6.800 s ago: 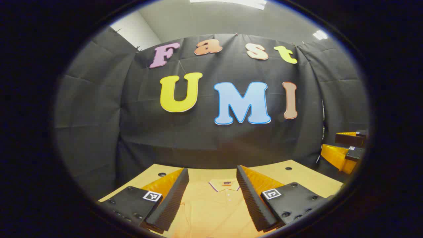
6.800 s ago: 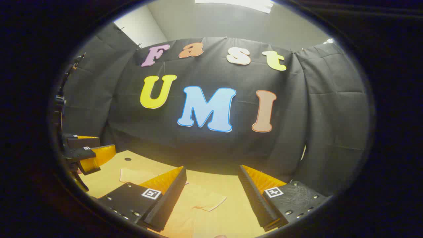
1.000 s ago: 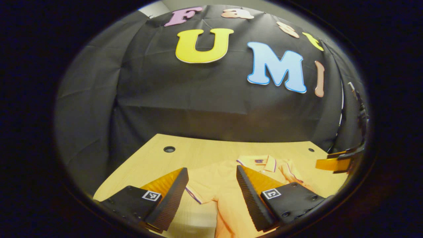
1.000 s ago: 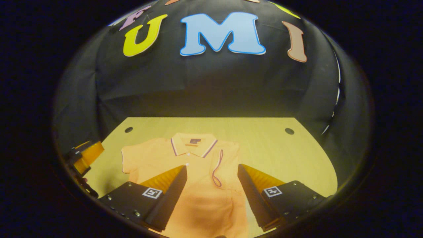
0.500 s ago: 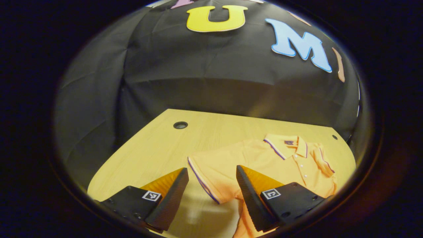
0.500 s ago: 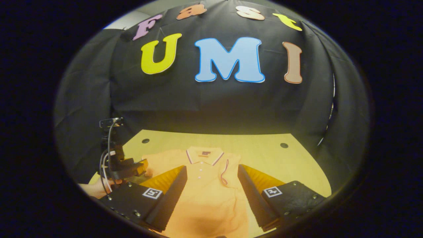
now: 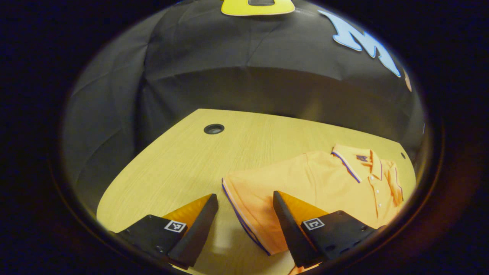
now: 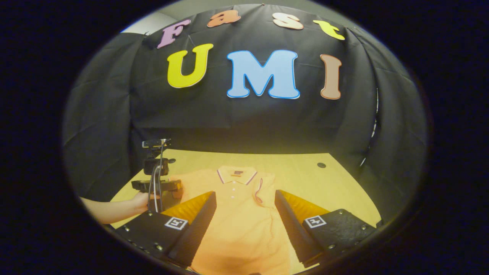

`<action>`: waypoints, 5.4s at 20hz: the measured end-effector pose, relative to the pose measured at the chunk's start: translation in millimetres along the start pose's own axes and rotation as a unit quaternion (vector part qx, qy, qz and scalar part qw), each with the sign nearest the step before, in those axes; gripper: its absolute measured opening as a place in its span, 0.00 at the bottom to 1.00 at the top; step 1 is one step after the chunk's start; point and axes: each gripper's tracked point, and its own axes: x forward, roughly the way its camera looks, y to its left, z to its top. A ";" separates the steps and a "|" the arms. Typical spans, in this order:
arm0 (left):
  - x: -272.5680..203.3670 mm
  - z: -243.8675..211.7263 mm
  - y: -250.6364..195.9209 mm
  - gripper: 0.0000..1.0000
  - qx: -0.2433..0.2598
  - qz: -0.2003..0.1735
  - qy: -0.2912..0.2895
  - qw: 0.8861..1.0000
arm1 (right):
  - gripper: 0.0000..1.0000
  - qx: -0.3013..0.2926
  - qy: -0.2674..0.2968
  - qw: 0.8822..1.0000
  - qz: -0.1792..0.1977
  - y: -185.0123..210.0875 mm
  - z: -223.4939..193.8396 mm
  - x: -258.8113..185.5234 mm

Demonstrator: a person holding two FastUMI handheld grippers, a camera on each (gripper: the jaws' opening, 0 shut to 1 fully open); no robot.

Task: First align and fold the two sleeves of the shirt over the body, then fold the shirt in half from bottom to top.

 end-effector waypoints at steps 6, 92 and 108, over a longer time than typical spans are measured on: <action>11.0 6.0 -12.2 0.86 0.030 -0.009 -0.006 1.000 | 0.95 -0.002 0.005 1.000 0.001 4.0 -3.3 -1.9; -358.7 -241.2 -51.7 0.97 0.104 -0.137 0.026 0.985 | 0.95 0.020 0.202 0.979 0.005 -80.8 -295.8 -78.8; -351.2 -262.4 -61.1 0.77 0.108 -0.124 0.024 0.986 | 0.77 0.019 0.204 0.979 0.013 -63.9 -303.5 -79.9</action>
